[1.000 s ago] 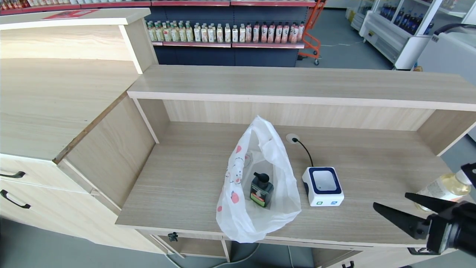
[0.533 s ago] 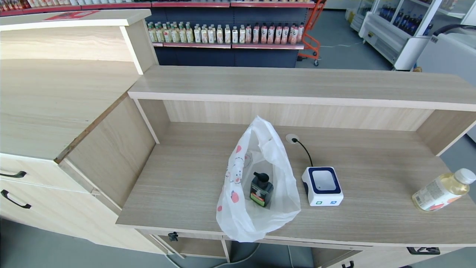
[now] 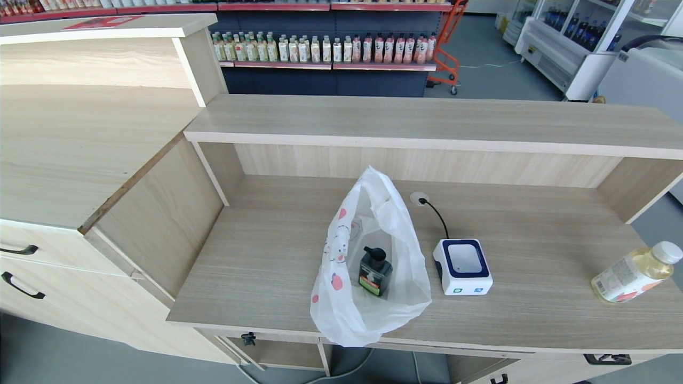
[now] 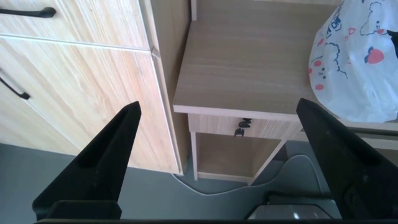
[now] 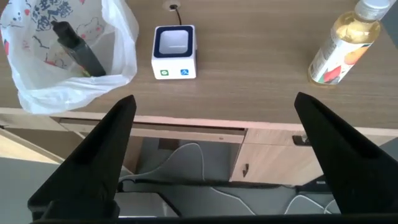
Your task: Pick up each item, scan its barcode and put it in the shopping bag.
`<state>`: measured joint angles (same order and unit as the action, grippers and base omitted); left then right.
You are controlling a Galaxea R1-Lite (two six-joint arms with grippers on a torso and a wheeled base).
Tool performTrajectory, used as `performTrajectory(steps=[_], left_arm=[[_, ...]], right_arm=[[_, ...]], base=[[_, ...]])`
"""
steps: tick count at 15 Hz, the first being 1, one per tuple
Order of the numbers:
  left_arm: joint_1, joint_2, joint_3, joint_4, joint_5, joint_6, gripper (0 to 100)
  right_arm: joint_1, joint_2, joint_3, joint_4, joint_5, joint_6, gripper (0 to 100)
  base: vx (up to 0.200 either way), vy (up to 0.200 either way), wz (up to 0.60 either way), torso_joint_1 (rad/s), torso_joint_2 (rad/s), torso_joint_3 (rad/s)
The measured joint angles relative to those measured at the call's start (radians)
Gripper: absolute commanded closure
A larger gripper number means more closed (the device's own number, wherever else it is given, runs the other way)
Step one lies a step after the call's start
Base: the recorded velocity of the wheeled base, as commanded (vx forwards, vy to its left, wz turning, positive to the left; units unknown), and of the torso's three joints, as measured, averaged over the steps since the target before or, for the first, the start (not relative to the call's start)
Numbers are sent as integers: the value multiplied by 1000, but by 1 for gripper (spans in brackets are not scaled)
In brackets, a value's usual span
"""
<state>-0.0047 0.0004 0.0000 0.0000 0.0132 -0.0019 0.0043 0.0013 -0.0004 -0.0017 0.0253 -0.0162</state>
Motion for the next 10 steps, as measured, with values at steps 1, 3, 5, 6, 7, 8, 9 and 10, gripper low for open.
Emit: performTrajectory(steps=[1, 3, 5, 6, 7, 8, 9, 10], left_arm=[[0, 0, 0, 0, 0, 1, 0], [-1, 0, 0, 0, 0, 2, 0], [1, 0, 0, 0, 1, 3, 0], [0, 0, 0, 0, 1, 4, 0], [0, 0, 0, 0, 1, 4, 0], [0, 0, 0, 0, 1, 4, 0], [0, 0, 0, 0, 1, 5, 0], [0, 0, 0, 0, 1, 4, 0]], right_arm=[[0, -3, 0, 0, 0, 1, 0], [-2, -5, 0, 0, 0, 6, 0], [0, -5, 0, 0, 0, 18, 0], [0, -5, 0, 1, 0, 19, 0], [0, -6, 0, 1, 0, 20, 0], [0, -5, 0, 1, 0, 20, 0], [0, -5, 0, 1, 0, 20, 0], [0, -5, 0, 1, 0, 20, 0]], base=[[0, -200, 0, 2, 7, 2], [0, -200, 0, 0, -2, 5], [0, -200, 0, 5, 2, 2], [0, -200, 0, -2, 2, 2], [0, -200, 0, 2, -2, 7], [0, -200, 0, -2, 2, 2], [0, -200, 0, 7, 2, 2], [0, -200, 0, 7, 2, 7]])
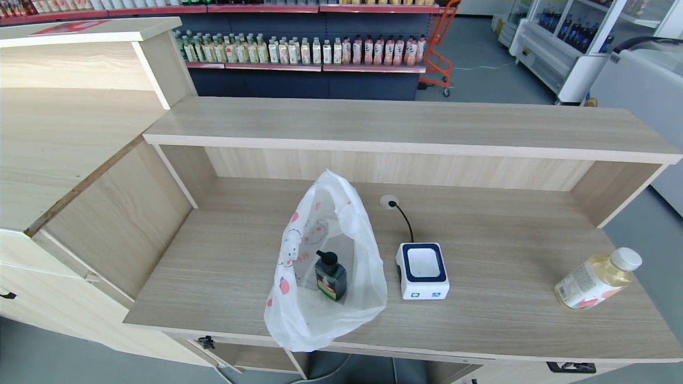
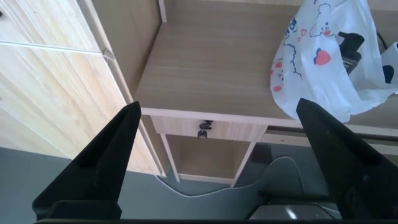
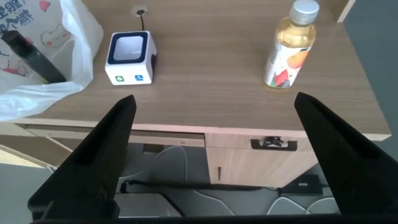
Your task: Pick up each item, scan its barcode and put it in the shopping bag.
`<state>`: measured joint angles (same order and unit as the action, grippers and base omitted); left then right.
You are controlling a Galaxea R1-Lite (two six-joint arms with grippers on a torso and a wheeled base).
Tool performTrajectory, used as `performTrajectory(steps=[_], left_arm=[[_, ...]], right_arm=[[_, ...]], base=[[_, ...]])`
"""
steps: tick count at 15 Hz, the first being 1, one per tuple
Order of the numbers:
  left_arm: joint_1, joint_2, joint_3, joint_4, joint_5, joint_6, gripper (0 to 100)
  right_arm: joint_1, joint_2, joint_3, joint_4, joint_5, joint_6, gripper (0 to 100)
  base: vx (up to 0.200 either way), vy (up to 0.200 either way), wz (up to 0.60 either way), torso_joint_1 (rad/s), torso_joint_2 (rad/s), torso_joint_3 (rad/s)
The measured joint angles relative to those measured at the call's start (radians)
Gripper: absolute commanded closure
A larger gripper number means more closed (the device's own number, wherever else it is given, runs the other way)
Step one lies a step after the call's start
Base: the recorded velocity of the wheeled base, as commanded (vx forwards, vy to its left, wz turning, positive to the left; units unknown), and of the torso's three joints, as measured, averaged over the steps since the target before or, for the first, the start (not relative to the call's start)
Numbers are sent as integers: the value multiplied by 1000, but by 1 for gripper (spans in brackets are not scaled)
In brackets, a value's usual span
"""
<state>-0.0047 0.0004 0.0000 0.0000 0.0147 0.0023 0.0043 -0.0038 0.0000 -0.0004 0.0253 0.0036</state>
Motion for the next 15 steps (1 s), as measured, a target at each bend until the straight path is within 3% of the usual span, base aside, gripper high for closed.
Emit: performTrajectory(steps=[15], left_arm=[[0, 0, 0, 0, 0, -2, 0]], right_arm=[[0, 1, 0, 0, 0, -7, 0]], base=[[0, -200, 0, 4, 3, 3]])
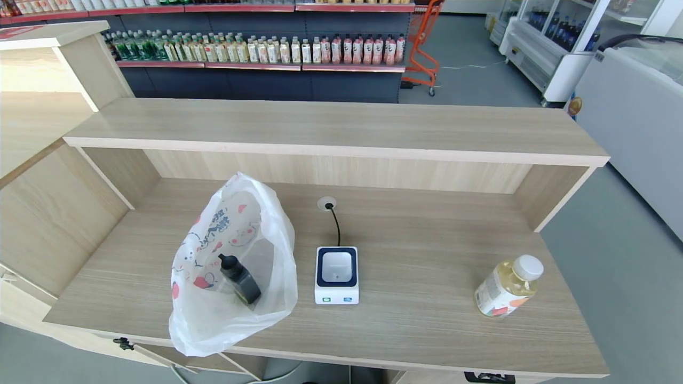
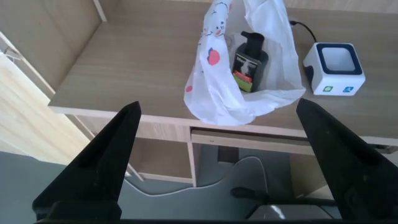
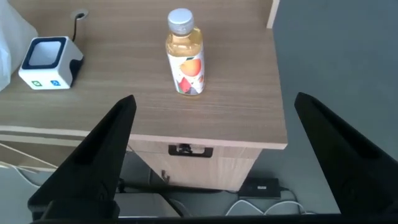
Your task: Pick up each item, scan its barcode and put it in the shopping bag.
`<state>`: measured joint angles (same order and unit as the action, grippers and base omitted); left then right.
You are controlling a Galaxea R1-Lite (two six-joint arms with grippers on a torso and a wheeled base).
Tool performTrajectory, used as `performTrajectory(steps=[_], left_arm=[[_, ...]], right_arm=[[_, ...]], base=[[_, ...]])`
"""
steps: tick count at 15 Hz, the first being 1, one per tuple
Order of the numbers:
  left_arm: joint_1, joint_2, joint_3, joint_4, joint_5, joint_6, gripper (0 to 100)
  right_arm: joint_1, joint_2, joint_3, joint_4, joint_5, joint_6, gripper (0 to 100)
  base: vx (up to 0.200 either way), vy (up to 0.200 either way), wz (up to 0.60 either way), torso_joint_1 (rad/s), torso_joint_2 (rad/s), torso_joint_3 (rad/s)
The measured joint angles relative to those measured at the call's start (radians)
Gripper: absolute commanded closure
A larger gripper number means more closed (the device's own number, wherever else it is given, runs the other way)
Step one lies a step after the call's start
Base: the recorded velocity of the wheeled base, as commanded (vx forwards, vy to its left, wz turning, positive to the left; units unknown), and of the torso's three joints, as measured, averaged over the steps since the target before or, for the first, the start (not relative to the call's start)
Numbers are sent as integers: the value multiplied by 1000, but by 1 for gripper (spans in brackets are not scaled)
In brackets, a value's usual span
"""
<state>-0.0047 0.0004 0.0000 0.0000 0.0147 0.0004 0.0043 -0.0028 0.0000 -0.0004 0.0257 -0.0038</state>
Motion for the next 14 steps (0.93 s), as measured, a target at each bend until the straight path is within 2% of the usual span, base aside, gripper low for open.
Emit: performTrajectory(steps=[2, 5, 9, 14], left_arm=[[0, 0, 0, 0, -1, 0, 0], [0, 0, 0, 1, -1, 0, 0], [0, 0, 0, 0, -1, -1, 0], [0, 0, 0, 0, -1, -1, 0]], right_arm=[[0, 6, -11, 14, 5, -5, 0], [2, 128, -182, 76, 9, 4, 0], [0, 592, -395, 141, 10, 14, 0], [29, 1064, -437, 102, 13, 21, 0]], base=[[0, 0, 0, 0, 0, 0], [0, 0, 0, 0, 0, 0], [0, 0, 0, 0, 0, 0], [0, 0, 0, 0, 0, 0]])
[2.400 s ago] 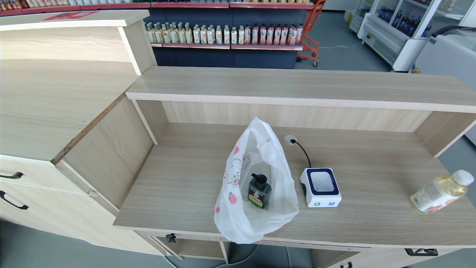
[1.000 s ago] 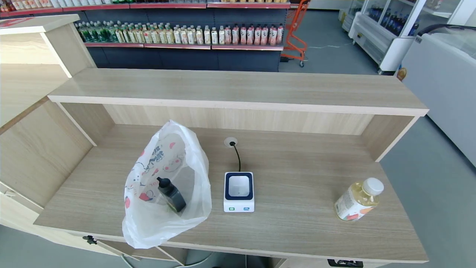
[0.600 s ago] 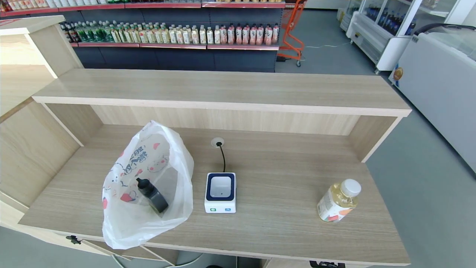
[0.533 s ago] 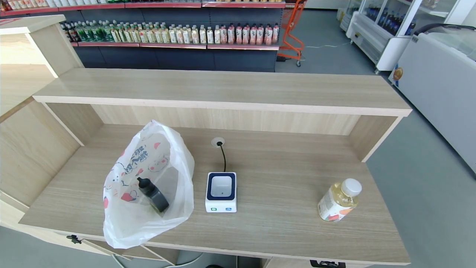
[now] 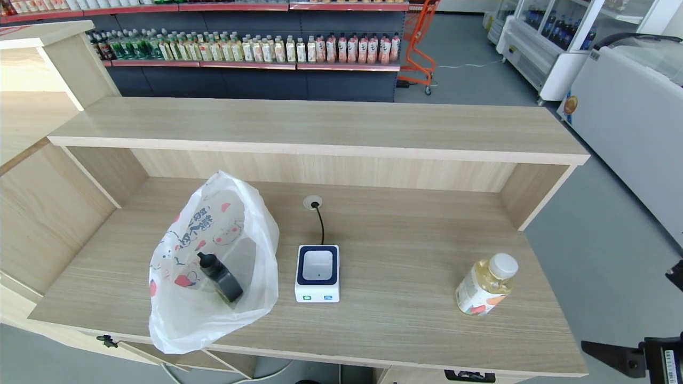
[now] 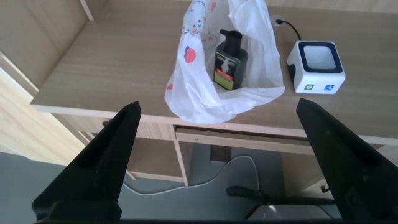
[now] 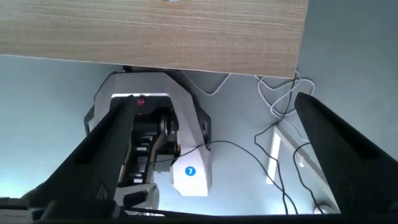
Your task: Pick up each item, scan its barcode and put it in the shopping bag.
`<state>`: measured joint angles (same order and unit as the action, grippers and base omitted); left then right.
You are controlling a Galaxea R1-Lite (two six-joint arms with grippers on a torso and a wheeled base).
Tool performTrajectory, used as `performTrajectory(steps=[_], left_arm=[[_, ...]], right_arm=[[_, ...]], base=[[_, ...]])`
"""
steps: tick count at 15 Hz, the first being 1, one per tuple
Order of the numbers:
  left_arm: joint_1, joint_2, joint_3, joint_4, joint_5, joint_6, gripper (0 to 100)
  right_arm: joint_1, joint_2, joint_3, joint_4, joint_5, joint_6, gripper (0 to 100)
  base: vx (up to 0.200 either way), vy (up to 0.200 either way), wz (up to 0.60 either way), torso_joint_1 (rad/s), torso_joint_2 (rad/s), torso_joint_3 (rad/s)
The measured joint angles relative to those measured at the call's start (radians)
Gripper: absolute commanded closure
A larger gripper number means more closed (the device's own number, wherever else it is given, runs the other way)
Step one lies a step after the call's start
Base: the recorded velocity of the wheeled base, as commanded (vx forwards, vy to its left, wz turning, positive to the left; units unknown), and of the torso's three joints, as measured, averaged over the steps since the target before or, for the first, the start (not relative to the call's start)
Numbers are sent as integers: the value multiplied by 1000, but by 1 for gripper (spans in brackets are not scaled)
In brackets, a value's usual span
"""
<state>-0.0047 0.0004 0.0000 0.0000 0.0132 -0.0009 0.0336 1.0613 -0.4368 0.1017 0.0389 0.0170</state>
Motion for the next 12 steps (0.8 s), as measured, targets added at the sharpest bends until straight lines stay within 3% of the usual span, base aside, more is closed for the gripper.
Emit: performTrajectory(steps=[2, 12], left_arm=[[0, 0, 0, 0, 0, 0, 0], [0, 0, 0, 0, 0, 0, 0]], right_arm=[[17, 123, -7, -37, 1, -13, 0], [110, 522, 42, -568, 4, -74, 0]], base=[[0, 0, 0, 0, 0, 0], [0, 0, 0, 0, 0, 0]])
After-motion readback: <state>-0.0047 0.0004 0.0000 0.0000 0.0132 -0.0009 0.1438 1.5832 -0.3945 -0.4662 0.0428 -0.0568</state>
